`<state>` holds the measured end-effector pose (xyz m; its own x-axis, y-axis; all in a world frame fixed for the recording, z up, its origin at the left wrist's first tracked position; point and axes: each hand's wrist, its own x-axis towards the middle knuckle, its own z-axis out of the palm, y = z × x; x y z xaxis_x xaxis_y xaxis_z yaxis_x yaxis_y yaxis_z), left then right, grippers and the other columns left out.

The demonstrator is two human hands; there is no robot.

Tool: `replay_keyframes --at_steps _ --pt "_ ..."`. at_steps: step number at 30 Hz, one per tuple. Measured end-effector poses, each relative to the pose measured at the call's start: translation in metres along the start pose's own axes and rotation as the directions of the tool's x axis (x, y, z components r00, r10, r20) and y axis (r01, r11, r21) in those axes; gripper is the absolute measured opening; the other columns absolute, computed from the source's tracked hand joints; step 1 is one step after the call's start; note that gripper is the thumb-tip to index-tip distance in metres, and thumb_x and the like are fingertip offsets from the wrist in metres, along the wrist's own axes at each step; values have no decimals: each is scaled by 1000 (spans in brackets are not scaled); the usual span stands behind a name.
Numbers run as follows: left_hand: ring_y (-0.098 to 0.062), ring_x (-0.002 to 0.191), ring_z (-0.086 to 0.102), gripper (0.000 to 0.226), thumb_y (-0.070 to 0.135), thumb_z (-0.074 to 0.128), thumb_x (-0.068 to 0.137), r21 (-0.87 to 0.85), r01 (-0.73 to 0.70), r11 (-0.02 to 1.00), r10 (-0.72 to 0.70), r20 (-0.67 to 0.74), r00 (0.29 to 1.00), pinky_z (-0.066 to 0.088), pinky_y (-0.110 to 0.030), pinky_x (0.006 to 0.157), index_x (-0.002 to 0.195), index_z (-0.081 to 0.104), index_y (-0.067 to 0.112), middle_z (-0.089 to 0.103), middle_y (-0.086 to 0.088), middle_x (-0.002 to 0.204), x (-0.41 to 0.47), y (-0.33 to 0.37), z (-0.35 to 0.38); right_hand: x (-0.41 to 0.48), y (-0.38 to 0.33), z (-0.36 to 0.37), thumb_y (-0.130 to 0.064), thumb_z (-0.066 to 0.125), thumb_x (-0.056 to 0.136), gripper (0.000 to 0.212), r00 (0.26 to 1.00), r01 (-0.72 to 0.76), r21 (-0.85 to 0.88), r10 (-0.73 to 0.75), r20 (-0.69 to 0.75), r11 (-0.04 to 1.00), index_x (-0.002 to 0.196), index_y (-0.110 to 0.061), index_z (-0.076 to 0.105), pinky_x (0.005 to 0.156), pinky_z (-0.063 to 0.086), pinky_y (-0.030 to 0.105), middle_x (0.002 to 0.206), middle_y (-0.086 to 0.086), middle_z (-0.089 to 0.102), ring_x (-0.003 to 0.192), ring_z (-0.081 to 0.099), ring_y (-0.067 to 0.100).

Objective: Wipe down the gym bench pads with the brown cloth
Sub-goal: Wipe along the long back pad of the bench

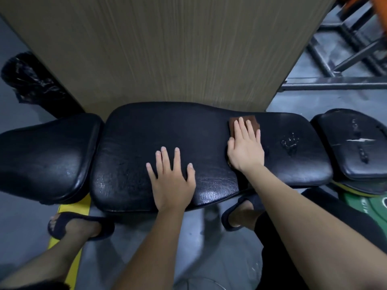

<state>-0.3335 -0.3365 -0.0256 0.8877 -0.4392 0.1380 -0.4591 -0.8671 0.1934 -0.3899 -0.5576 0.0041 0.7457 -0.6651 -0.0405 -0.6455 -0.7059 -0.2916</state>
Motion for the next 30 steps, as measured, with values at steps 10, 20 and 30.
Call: replay_keyframes --at_steps 10,20,30 --pt "-21 155 23 70 51 10 105 -127 76 989 -73 23 997 15 -53 125 159 30 11 32 -7 165 2 5 -15 -40 -59 17 -35 30 95 67 923 380 61 -382 44 923 159 -15 34 129 9 47 167 -2 29 157 16 17" --pt "-25 155 22 65 45 28 104 -81 40 996 -34 81 996 12 -54 125 154 40 7 32 -11 165 2 2 -17 -99 57 -13 -37 37 92 69 930 365 43 -367 31 930 159 -19 33 128 16 46 168 -7 24 156 15 11" --pt "-20 157 13 59 37 31 106 -190 -134 973 165 156 974 3 -51 127 159 31 11 19 -4 170 7 65 -17 -7 78 -40 -35 28 104 70 987 -106 -84 115 114 991 163 -9 1 127 -9 48 172 7 -5 159 -7 22"
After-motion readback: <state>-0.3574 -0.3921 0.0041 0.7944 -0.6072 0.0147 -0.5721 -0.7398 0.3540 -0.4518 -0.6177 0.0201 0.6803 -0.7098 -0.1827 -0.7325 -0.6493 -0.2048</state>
